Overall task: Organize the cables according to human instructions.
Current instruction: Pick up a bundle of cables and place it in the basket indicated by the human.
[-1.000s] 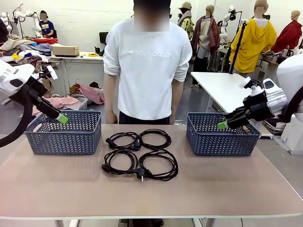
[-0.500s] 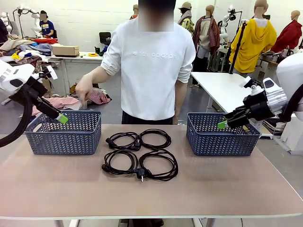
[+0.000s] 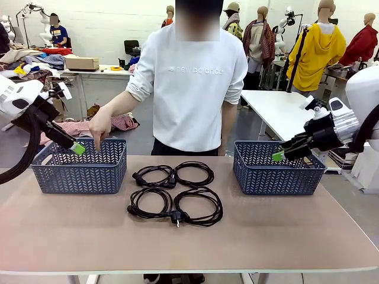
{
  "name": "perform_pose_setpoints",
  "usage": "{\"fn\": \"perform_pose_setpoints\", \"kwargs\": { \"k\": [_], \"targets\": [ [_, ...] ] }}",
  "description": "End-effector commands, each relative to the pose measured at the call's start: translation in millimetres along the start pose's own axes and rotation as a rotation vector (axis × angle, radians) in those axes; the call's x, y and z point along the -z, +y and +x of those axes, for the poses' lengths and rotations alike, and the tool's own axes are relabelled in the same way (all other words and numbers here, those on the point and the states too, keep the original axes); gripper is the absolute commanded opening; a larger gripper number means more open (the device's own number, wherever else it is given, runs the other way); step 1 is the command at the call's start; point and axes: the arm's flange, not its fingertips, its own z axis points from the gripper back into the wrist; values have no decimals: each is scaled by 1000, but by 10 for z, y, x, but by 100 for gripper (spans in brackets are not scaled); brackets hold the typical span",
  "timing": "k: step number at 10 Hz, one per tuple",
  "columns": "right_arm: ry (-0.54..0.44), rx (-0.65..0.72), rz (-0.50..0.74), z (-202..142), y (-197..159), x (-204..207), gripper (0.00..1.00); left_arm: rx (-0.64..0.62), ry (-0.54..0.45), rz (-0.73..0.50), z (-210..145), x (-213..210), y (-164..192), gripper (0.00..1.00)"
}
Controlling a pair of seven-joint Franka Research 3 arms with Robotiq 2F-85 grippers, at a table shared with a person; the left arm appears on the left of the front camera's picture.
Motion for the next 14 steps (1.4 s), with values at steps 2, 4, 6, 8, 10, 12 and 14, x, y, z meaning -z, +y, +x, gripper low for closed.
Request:
{"fn": "perform_pose_setpoints", "kwargs": {
  "k": [2,4,6,8,10,12,14],
  "targets": [
    [-31,-25,8,5,-44,28,100,12,-27,-15,-22,-10,-10,100],
    [-31,-25,8,5,-44,28,100,12,-27,-15,-22,-10,-10,100],
    [-31,-25,8,5,-44,28,100,12,-27,-15,-22,-10,-10,100],
    [-31,-25,8,5,-44,28,100,70,39,-3,142,112,-65,100],
    [-31,-25,8,5,-44,28,100,236,133,-42,463,458,-289,100],
    [-31,-25,8,5,-44,28,100,360,207,-57,714,830,-506,100],
    [-31,-25,8,5,-44,28,100,462,283,-94,878,1270,-766,100]
  ]
}}
